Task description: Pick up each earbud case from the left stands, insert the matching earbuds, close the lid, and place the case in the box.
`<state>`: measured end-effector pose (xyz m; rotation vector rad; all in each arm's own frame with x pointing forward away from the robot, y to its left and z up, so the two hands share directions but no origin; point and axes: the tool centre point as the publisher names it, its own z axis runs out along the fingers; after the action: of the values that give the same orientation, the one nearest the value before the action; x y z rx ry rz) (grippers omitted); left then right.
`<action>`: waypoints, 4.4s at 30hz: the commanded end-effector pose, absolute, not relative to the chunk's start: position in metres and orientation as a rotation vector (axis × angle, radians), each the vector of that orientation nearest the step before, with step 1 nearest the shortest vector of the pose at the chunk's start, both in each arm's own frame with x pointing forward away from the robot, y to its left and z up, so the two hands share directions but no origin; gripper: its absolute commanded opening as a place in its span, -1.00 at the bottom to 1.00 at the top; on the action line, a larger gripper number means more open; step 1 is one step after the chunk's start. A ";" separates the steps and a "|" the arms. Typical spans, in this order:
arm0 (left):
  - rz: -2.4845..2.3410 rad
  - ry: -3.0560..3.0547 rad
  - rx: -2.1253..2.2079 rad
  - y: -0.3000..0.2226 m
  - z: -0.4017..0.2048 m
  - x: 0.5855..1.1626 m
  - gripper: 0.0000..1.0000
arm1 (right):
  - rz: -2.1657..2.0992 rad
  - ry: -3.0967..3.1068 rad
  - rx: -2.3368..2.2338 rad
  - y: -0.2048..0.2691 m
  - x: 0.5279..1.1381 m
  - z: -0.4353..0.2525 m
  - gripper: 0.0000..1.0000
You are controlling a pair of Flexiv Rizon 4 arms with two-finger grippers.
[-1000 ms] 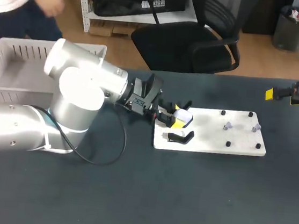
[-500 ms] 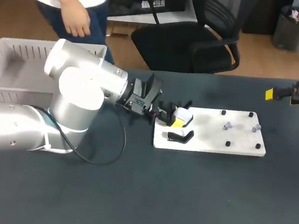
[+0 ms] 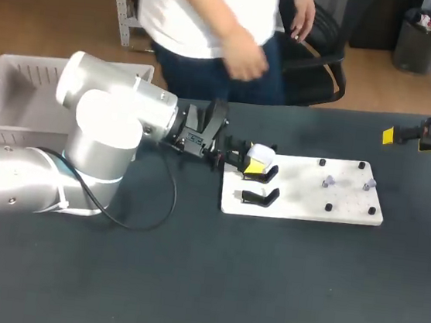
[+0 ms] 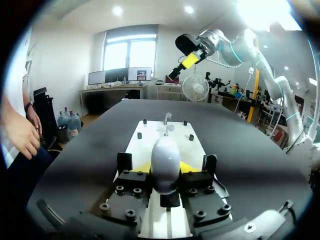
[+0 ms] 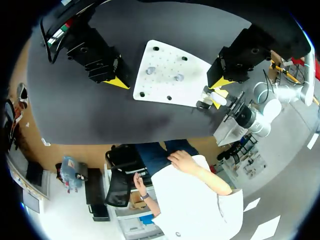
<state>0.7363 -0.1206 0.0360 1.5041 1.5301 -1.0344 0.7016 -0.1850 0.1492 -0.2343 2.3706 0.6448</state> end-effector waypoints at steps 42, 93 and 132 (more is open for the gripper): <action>-0.932 1.297 1.631 -0.186 0.117 0.712 -1.00 | 0.772 2.451 -0.652 -0.060 0.686 0.128 1.00; -1.122 1.206 1.351 -0.170 0.133 0.718 -1.00 | 0.188 2.597 -0.680 -0.151 0.676 0.149 1.00; -1.117 1.266 1.287 -0.185 0.125 0.728 -1.00 | 0.099 2.685 -0.704 -0.166 0.673 0.128 1.00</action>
<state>0.7302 -0.1841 0.1258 1.2975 1.2608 -1.1266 0.6759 -0.1654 0.1283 -0.7108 2.6889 0.1075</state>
